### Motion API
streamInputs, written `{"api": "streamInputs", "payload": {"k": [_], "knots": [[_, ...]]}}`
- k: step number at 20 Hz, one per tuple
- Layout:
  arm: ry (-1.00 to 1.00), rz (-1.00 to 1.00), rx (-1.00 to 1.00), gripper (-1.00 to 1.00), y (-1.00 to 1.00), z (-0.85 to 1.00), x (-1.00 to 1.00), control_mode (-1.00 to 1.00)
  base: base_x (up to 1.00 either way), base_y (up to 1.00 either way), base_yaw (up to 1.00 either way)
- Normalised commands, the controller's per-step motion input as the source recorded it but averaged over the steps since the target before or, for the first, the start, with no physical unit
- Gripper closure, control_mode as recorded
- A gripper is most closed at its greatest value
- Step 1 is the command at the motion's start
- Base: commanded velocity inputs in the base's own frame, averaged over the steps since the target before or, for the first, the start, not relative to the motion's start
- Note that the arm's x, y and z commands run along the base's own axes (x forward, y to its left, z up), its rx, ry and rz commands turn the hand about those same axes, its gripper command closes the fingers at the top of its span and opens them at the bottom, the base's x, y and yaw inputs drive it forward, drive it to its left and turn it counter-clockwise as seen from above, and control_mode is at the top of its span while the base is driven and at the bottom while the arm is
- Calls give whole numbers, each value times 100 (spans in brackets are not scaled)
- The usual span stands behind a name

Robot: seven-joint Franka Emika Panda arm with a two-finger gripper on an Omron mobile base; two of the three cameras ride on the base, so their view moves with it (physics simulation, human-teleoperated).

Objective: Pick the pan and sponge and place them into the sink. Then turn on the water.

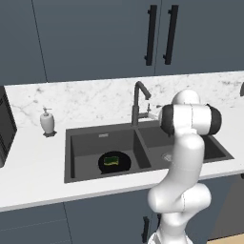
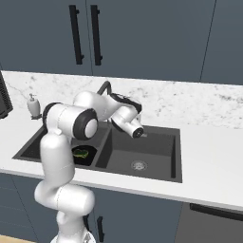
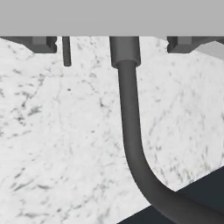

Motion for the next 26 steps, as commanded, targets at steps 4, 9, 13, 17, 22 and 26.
{"api": "streamInputs", "payload": {"k": [4,9,13,17,22,26], "knots": [[0,-4,0,-100,-12,-17,32,-100,0,0,0],[0,-2,0,-100,0,-23,30,-100,0,0,0],[0,-1,0,-100,0,-11,33,-100,0,0,0],[0,-3,0,-100,-4,0,34,-100,0,0,0],[0,-3,0,-100,-7,-2,36,-100,0,0,0],[0,-3,0,-100,0,-18,36,-100,0,0,0]]}}
